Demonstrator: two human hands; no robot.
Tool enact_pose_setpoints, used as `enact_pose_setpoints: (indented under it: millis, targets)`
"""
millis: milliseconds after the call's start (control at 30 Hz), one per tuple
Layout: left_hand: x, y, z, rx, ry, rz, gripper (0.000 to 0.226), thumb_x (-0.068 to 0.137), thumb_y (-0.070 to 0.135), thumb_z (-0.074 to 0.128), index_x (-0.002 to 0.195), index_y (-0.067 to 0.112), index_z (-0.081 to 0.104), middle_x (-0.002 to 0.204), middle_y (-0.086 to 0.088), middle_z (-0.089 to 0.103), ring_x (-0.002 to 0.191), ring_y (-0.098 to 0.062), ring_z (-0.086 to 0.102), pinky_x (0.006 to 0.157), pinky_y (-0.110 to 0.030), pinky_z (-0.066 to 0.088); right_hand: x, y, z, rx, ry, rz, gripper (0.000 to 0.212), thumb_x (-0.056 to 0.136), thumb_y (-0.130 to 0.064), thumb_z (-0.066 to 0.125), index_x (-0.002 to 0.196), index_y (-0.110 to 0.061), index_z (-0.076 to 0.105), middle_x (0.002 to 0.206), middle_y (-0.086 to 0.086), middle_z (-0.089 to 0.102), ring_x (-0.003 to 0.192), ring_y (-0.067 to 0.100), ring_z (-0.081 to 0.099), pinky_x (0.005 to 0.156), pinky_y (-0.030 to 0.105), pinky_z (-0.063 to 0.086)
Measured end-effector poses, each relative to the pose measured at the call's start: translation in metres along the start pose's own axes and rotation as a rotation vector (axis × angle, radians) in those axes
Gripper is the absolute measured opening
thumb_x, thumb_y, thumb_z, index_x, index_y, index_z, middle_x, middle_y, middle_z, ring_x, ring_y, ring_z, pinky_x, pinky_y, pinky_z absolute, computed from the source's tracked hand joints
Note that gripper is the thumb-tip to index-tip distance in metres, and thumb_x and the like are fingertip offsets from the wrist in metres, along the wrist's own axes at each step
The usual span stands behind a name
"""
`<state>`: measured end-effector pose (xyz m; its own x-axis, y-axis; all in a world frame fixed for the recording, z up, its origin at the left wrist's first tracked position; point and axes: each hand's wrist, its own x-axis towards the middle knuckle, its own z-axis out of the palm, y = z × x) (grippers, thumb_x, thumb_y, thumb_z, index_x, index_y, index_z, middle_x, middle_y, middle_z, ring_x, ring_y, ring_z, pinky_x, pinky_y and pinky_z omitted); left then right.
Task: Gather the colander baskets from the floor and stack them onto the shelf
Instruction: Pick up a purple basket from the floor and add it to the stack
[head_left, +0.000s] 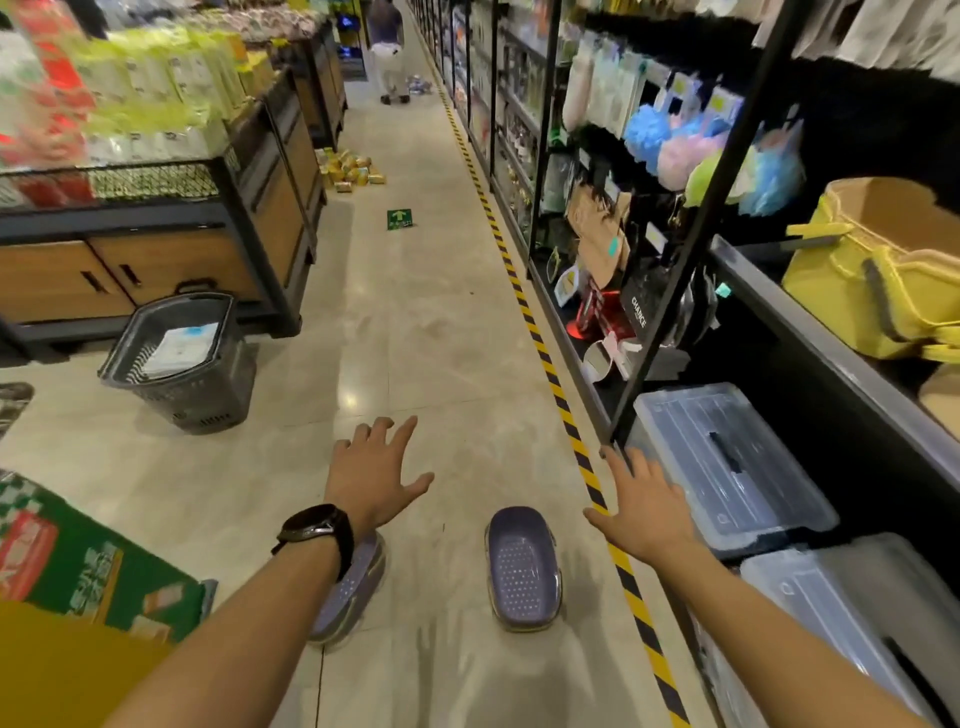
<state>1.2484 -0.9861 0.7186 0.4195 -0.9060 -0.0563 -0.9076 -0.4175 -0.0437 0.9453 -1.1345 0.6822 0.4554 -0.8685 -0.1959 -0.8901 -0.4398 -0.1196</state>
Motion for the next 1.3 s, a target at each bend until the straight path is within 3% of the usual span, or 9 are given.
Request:
enact_pose_setpoints:
  millis: [333, 633, 933, 1067, 1300]
  targets:
    - [0.2, -0.012, 0.008, 0.043, -0.018, 0.383, 0.08, 0.093, 0.067, 0.043, 0.158, 0.027, 0.02, 0.153, -0.007, 0.037, 0.132, -0.03, 0.042, 0.102, -0.045, 0.041, 0.084, -0.043, 0.016, 0.097, -0.014, 0.344, 0.091, 0.085, -0.068, 0.052, 0.156, -0.027, 0.015, 0.159, 0.006, 0.024, 0.145, 0.029, 0.026, 0.111, 0.054, 0.036]
    - [0.279, 0.049, 0.031, 0.094, -0.136, 0.686, 0.083, 0.09, 0.071, 0.045, 0.158, 0.03, 0.022, 0.153, -0.006, 0.039, 0.134, -0.029, 0.041, 0.104, -0.046, 0.041, 0.045, -0.037, 0.039, 0.334, -0.018, 0.799, 0.088, 0.087, -0.063, 0.054, 0.156, -0.023, 0.017, 0.161, 0.009, 0.021, 0.144, 0.032, 0.026, 0.11, 0.05, 0.037]
    - [0.306, 0.105, 0.037, 0.154, -0.133, 0.864, 0.079, 0.092, 0.071, 0.042, 0.157, 0.032, 0.023, 0.153, -0.004, 0.039, 0.134, -0.026, 0.042, 0.104, -0.044, 0.043, 0.052, -0.02, 0.051, 0.389, -0.019, 0.915, 0.088, 0.088, -0.061, 0.055, 0.157, -0.027, 0.012, 0.165, 0.006, 0.013, 0.151, 0.029, 0.016, 0.115, 0.055, 0.03]
    - [0.322, 0.122, 0.045, 0.208, -0.146, 0.94, 0.08, 0.091, 0.071, 0.043, 0.157, 0.031, 0.023, 0.154, -0.003, 0.04, 0.135, -0.026, 0.043, 0.104, -0.044, 0.043, 0.062, -0.018, 0.056, 0.401, -0.016, 0.959, 0.089, 0.087, -0.06, 0.057, 0.157, -0.026, 0.012, 0.163, 0.006, 0.016, 0.148, 0.03, 0.02, 0.113, 0.056, 0.031]
    - [0.374, 0.164, 0.091, 0.294, -0.191, 1.242, 0.079, 0.09, 0.071, 0.043, 0.156, 0.031, 0.025, 0.152, -0.004, 0.041, 0.132, -0.027, 0.044, 0.101, -0.044, 0.043, 0.094, -0.037, 0.104, 0.459, -0.11, 1.133, 0.089, 0.087, -0.064, 0.053, 0.156, -0.026, 0.013, 0.162, 0.008, 0.018, 0.146, 0.03, 0.023, 0.11, 0.053, 0.033]
